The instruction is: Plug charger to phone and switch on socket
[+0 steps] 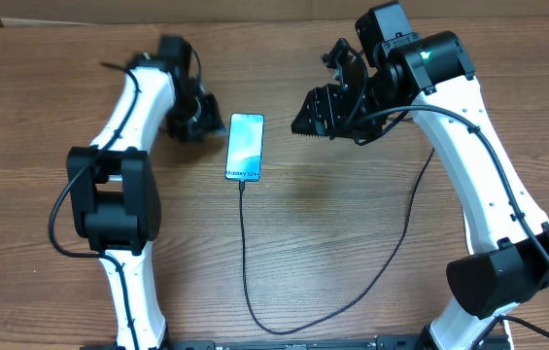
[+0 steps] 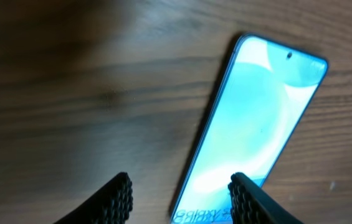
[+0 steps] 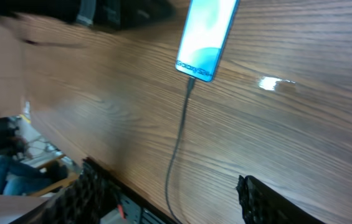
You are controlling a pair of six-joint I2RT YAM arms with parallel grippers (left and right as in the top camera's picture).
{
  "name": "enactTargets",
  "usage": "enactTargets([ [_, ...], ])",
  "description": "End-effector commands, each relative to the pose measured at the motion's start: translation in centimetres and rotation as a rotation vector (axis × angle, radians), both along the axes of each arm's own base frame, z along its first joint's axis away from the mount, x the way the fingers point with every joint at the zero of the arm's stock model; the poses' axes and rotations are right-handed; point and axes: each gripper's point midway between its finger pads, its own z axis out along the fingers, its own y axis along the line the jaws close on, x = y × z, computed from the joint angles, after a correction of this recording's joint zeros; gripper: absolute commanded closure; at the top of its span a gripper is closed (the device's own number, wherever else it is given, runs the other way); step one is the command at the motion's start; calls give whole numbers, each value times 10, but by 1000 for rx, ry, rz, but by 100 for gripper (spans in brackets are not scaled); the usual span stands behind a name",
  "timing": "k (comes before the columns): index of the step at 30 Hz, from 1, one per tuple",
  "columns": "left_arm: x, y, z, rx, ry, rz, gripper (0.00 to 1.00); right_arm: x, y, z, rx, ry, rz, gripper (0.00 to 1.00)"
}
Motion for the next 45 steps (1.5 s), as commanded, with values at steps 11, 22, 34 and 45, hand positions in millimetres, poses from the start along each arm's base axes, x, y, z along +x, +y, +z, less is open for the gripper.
enactTargets([
  [11,7,57,246,235,-432,101,48,-14,-75,109,-151,-340,-168,0],
  [22,-63,74,356,291,-682,140,0,-95,-139,188,-222,-600,-400,0],
  [34,-72,75,366,290,-707,140,0,-168,-158,231,-119,-784,-435,0],
  [45,-72,75,366,290,-707,140,0,-172,-161,225,-143,-770,-433,0],
])
